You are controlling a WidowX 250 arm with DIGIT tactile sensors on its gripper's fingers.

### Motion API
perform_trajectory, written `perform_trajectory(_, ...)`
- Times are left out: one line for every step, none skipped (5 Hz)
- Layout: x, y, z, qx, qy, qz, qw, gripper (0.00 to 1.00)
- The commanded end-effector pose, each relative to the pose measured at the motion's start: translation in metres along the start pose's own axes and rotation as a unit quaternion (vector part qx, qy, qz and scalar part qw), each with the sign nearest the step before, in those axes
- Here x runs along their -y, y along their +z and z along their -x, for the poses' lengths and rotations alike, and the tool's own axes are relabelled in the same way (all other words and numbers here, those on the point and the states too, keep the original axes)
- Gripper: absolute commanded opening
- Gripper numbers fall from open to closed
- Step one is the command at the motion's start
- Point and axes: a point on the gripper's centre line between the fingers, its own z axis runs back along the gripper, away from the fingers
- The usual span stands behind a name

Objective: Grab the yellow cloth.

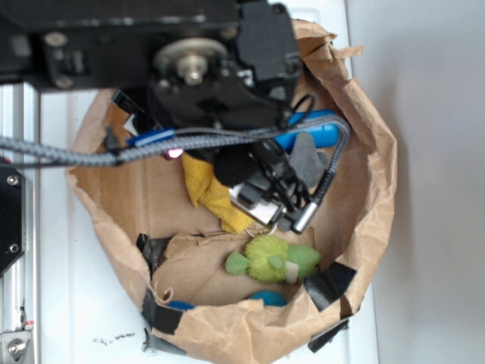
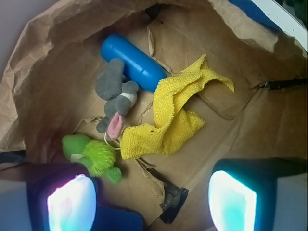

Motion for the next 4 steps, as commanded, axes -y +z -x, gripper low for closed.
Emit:
perform_trajectory(0.002,0.016,-0.008,0.023,0.009,0.023,0.999,1.00)
perform_trajectory(0.002,0.016,-0.008,0.023,0.009,0.023,0.999,1.00)
perform_trajectory(0.006,-0.017,-0.015,0.028,0.003,-0.005,1.000,1.00)
perform_trajectory(0.005,-0.038,-0.019,0.047,0.032,-0.015,0.998,1.00)
